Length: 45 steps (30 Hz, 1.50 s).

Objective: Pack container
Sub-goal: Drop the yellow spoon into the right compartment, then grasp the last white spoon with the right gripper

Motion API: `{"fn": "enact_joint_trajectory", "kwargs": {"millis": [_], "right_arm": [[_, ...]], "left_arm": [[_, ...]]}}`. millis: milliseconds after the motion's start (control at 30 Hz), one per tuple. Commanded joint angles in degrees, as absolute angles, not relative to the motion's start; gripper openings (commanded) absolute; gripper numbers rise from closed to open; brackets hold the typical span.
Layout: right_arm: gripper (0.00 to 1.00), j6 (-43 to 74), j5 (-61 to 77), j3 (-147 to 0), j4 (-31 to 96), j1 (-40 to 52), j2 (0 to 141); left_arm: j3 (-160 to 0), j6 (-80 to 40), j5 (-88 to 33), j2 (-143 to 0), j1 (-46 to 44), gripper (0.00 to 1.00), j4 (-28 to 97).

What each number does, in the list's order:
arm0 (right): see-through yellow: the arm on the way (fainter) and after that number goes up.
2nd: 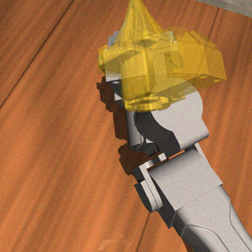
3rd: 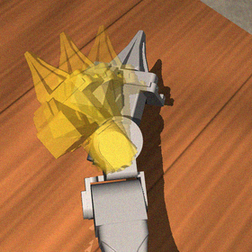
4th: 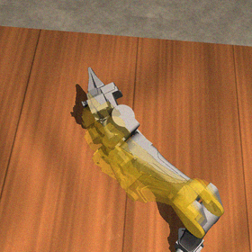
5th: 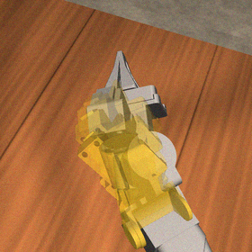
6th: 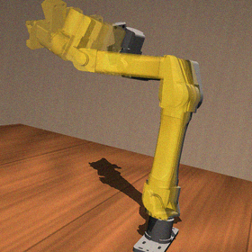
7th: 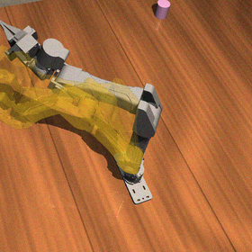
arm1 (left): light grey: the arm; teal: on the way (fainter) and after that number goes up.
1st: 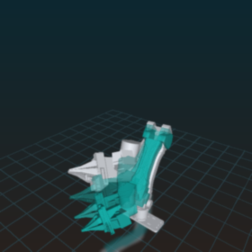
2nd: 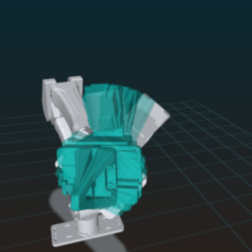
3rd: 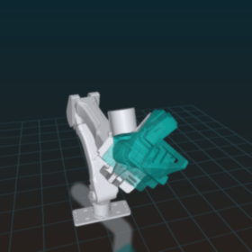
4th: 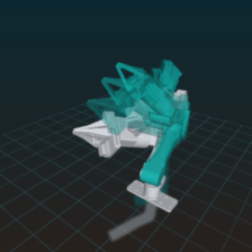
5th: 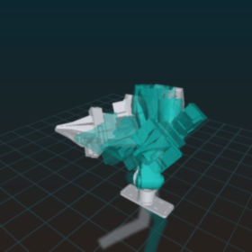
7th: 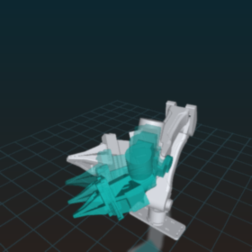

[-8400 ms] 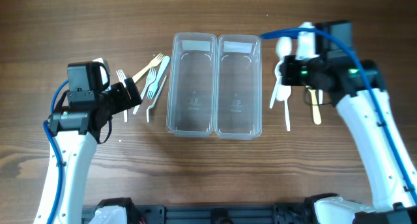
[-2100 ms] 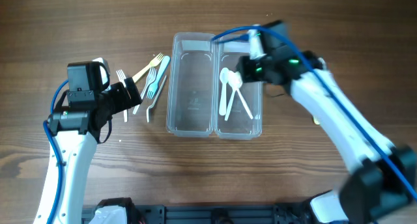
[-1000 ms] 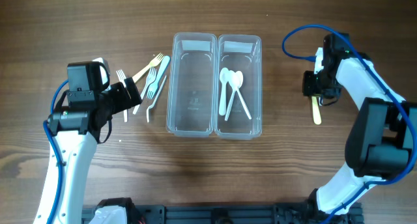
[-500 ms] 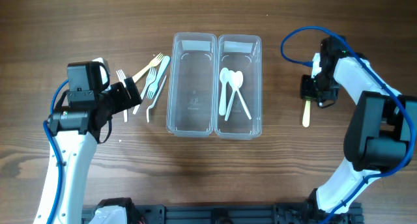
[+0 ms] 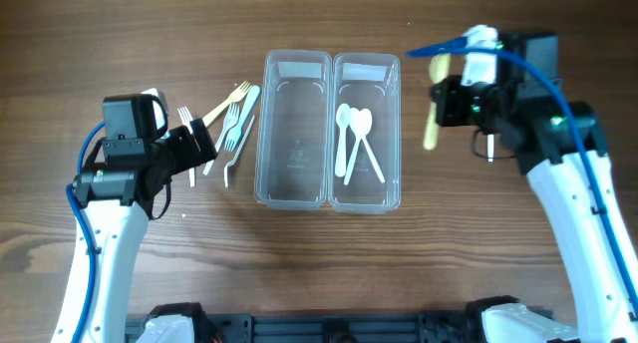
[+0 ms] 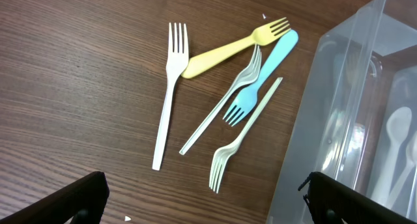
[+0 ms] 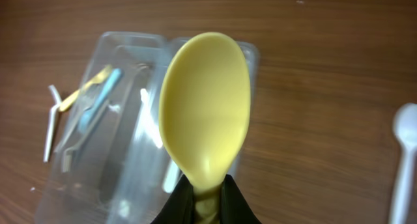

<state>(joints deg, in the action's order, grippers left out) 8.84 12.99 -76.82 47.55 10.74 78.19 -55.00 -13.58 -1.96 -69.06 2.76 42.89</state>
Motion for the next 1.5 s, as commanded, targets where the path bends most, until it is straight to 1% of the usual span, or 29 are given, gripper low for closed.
{"fn": "enact_joint_trajectory", "kwargs": {"millis": [0, 67, 200, 300, 367, 400, 467, 500, 533, 633, 700, 800, 900, 933, 1033, 1067, 1200, 1267, 1400, 1467], "right_arm": [[0.04, 14.5, 10.0, -75.1, 45.4, 15.3, 83.0], [0.04, 16.6, 9.8, -74.5, 43.3, 18.2, 88.5], [0.05, 16.7, 9.5, -74.5, 40.0, 22.7, 98.0], [0.10, 18.0, 9.0, -74.5, 38.0, 24.6, 103.7], [0.13, 17.9, 9.0, -74.7, 38.4, 24.7, 103.1], [0.17, 17.1, 9.0, -74.8, 38.4, 24.6, 102.3], [0.35, 14.2, 8.7, -75.3, 38.7, 24.3, 98.9], [0.42, 12.5, 8.5, -75.5, 38.6, 24.1, 96.8], [0.49, 10.4, 4.3, -75.8, 38.5, 22.7, 91.2], [0.58, 10.4, -2.7, -75.8, 38.3, 19.5, 85.1], [0.63, 10.4, -6.2, -75.8, 38.4, 14.0, 80.3], [0.65, 8.9, -6.1, -75.8, 39.4, 5.9, 78.7], [0.66, 7.2, -5.7, -75.7, 41.4, -1.6, 80.7], [0.65, 6.6, -4.5, -75.6, 41.7, -4.7, 83.3], [0.64, 5.6, -1.5, -75.6, 41.1, -8.6, 90.0], [0.64, 3.7, -1.5, -75.6, 41.1, -9.9, 93.6], [0.63, -0.2, -1.4, -75.6, 41.4, -11.7, 104.3], [0.59, -0.1, -0.4, -75.6, 41.5, -11.7, 108.6], [0.55, 0.0, 0.9, -75.6, 41.3, -11.7, 113.2], [0.51, 0.0, 0.9, -75.6, 41.1, -11.7, 114.7]], "left_arm": [[-56.1, -12.4, -1.8, -69.1, 3.1, 1.00, 42.7], [-56.1, -12.4, -1.8, -69.1, 3.1, 1.00, 42.7], [-56.1, -12.4, -1.8, -69.1, 3.1, 1.00, 42.7], [-56.1, -12.4, -1.8, -69.1, 3.1, 1.00, 42.7], [-56.1, -12.4, -1.8, -69.1, 3.1, 1.00, 42.7], [-56.1, -12.4, -1.8, -69.1, 3.1, 1.00, 42.7], [-56.1, -12.4, -1.8, -69.1, 3.1, 1.00, 42.7], [-56.1, -12.4, -1.8, -69.1, 3.1, 1.00, 42.7], [-56.1, -12.4, -1.8, -69.1, 3.1, 1.00, 42.7], [-56.1, -12.4, -1.8, -69.1, 3.1, 1.00, 42.7], [-56.1, -12.4, -1.8, -69.1, 3.1, 1.00, 42.7], [-56.1, -12.4, -1.8, -69.1, 3.1, 1.00, 42.7], [-56.1, -12.4, -1.8, -69.1, 3.1, 1.00, 42.7], [-56.1, -12.4, -1.8, -69.1, 3.1, 1.00, 42.7], [-56.1, -12.4, -1.8, -69.1, 3.1, 1.00, 42.7], [-56.1, -12.4, -1.8, -69.1, 3.1, 1.00, 42.7], [-56.1, -12.4, -1.8, -69.1, 3.1, 1.00, 42.7], [-56.1, -12.4, -1.8, -69.1, 3.1, 1.00, 42.7], [-56.1, -12.4, -1.8, -69.1, 3.1, 1.00, 42.7], [-56.1, -12.4, -1.8, -69.1, 3.1, 1.00, 42.7]]}}
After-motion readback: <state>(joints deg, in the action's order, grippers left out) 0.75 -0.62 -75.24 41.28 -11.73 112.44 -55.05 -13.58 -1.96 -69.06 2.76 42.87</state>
